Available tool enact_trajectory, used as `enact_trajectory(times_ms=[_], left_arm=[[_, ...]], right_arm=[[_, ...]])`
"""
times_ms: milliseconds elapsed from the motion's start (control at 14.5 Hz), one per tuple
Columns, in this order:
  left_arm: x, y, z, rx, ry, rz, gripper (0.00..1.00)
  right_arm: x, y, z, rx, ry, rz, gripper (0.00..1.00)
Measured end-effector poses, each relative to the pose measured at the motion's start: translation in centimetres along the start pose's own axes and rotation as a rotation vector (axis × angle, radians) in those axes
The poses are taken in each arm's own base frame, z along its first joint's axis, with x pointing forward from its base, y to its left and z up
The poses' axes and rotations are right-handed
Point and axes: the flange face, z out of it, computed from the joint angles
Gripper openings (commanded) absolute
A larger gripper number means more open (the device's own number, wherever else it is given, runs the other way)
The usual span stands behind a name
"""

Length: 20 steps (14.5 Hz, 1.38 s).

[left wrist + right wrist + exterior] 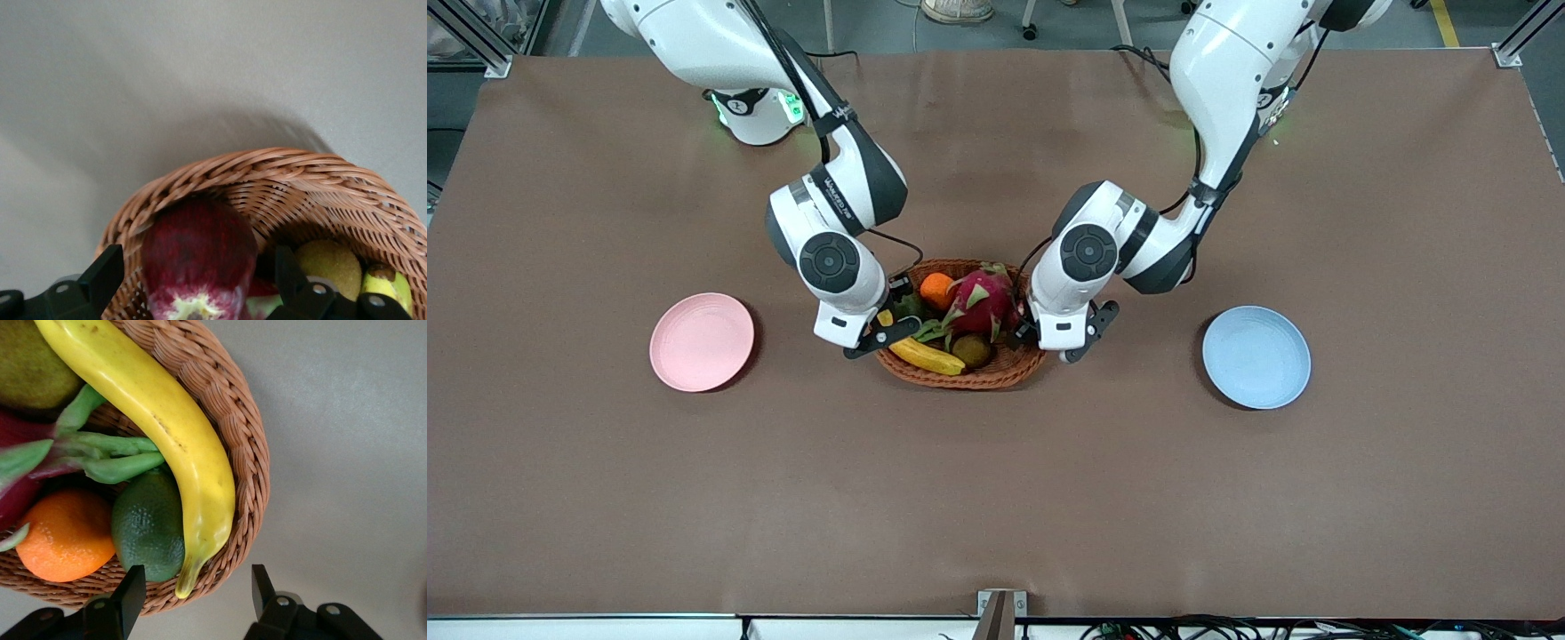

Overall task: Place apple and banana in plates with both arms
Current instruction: 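Grasp the red fruit with the left gripper while the right gripper grasps the banana, then carry the red fruit to the blue plate while the right gripper lifts the banana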

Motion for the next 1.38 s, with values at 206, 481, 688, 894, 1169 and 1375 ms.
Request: enact_trajectory(times_ms=[206,481,688,894,1169,1375], left_arm=[[-0.6,0.1,0.9,-0.01,-0.007,-0.016,0.76],[-1.2,0.1,0.9,-0.011,-0.007,-0.011,0.32],[-1.2,0.1,0.8,-0.014,-0.007,-0.011,0.1],[-1.2,0.3,0.4,-0.022,-0.006,-0.011,0.02],[-1.3,0.5,-2.3,-0.013,-0.007,-0.008,0.01],[-1.4,0.5,-7.4,-0.016,-0.004,0.002,0.01]], right_arm=[[-0.2,0.2,0.8,-0.002,-0.015,0.002,0.56],[-0.2,0.2,0.8,-0.002,-0.015,0.003,0.53],[-0.1,0.2,0.8,-0.002,-0.014,0.003,0.53],[0.0,0.1,0.6,-0.001,-0.006,0.002,0.53],[0.1,-1.3,0.1,-0.004,0.015,-0.021,0.53],[0.1,-1.3,0.1,-0.007,0.017,-0.022,0.53]])
